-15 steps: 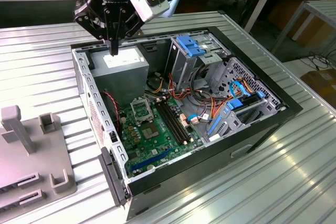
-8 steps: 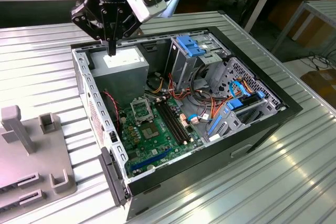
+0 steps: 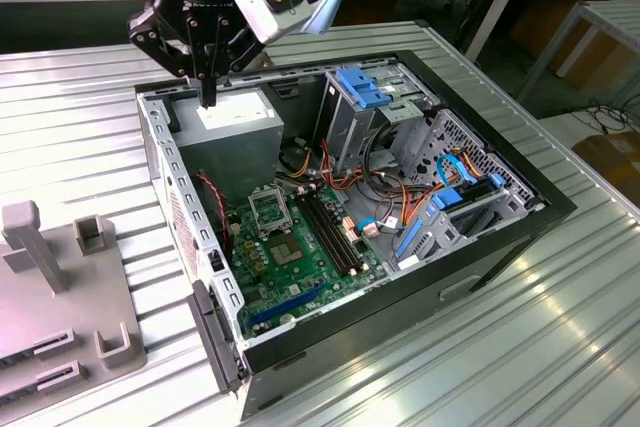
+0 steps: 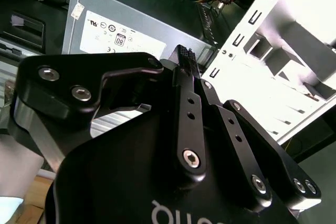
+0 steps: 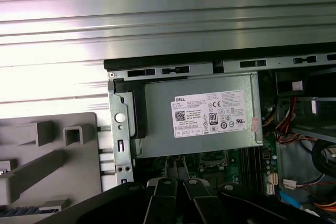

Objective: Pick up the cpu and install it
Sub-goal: 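Reach for the cpu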

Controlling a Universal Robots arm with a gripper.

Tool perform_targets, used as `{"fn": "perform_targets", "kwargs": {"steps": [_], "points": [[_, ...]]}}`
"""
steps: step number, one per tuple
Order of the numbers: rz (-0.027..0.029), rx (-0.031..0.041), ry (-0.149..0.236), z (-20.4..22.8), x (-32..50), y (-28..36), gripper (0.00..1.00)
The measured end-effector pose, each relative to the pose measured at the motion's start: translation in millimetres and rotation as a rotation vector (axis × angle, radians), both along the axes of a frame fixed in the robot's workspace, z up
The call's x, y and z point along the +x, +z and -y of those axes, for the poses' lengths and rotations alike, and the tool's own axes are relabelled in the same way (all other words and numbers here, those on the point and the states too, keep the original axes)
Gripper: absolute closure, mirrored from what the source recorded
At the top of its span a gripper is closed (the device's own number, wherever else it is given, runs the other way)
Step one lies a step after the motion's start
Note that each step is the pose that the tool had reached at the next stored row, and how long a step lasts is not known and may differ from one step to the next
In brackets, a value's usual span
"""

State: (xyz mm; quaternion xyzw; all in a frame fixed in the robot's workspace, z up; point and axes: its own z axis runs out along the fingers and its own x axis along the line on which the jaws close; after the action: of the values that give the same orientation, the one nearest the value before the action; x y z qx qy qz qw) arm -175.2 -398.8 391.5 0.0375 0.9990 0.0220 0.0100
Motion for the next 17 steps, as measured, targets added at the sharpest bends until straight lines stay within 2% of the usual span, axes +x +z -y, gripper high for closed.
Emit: {"fn": "perform_targets", "kwargs": {"steps": [17], "points": [[-0.0001, 0.0001, 0.0, 0.0, -10.4, -0.3, 0.89]]}}
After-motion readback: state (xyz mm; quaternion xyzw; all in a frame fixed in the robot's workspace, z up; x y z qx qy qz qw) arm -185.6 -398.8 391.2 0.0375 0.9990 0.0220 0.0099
